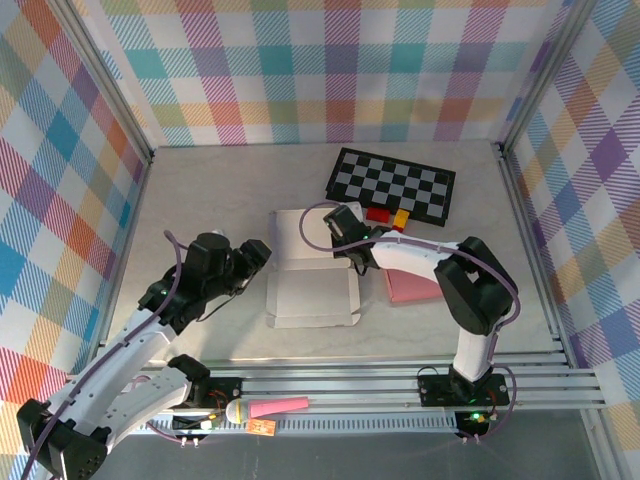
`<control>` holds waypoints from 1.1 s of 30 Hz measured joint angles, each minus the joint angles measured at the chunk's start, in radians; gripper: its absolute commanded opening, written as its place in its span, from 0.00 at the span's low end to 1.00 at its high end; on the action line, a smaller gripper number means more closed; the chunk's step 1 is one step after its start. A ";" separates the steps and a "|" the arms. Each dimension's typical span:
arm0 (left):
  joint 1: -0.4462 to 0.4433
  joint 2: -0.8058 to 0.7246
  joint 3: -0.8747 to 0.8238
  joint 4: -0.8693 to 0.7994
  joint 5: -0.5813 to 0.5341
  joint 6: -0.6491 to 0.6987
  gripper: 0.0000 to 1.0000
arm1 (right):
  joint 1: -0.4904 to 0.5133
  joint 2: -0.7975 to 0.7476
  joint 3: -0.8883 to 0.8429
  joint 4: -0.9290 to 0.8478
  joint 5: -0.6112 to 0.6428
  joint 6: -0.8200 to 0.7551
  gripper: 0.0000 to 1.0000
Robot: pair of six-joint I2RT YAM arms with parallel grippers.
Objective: Fold the paper box
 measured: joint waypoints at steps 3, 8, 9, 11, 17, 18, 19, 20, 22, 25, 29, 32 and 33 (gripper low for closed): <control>0.003 0.017 0.007 -0.023 0.000 0.018 0.66 | 0.001 0.001 -0.010 0.052 -0.001 -0.042 0.00; 0.051 0.053 0.007 -0.040 -0.002 0.033 0.65 | 0.002 0.001 -0.032 0.128 0.000 -0.093 0.00; 0.062 0.066 0.007 -0.038 -0.003 0.041 0.65 | 0.003 0.001 -0.038 0.138 0.000 -0.102 0.00; 0.077 0.097 0.008 -0.037 -0.003 0.063 0.64 | 0.004 0.001 -0.051 0.162 0.001 -0.116 0.00; 0.124 0.276 0.044 -0.024 0.012 0.204 0.58 | 0.026 -0.001 -0.142 0.307 0.024 -0.153 0.00; 0.137 0.309 0.053 -0.013 0.017 0.229 0.58 | 0.033 -0.002 -0.153 0.331 0.033 -0.160 0.00; 0.144 0.335 0.062 -0.008 0.019 0.248 0.57 | 0.040 -0.002 -0.162 0.349 0.042 -0.163 0.00; 0.150 0.365 0.072 0.001 0.021 0.273 0.57 | 0.048 -0.002 -0.171 0.370 0.053 -0.167 0.00; 0.151 0.413 0.081 0.020 0.026 0.314 0.56 | 0.064 -0.002 -0.184 0.398 0.079 -0.171 0.00; 0.151 0.468 0.078 0.035 0.027 0.360 0.51 | 0.085 -0.002 -0.202 0.429 0.129 -0.176 0.00; 0.151 0.512 0.063 0.065 0.038 0.391 0.40 | 0.098 -0.001 -0.208 0.438 0.168 -0.175 0.00; 0.151 0.517 0.063 0.074 0.034 0.401 0.26 | 0.099 -0.001 -0.205 0.429 0.178 -0.175 0.00; 0.151 0.517 0.063 0.077 0.032 0.406 0.21 | 0.099 -0.001 -0.203 0.424 0.179 -0.175 0.00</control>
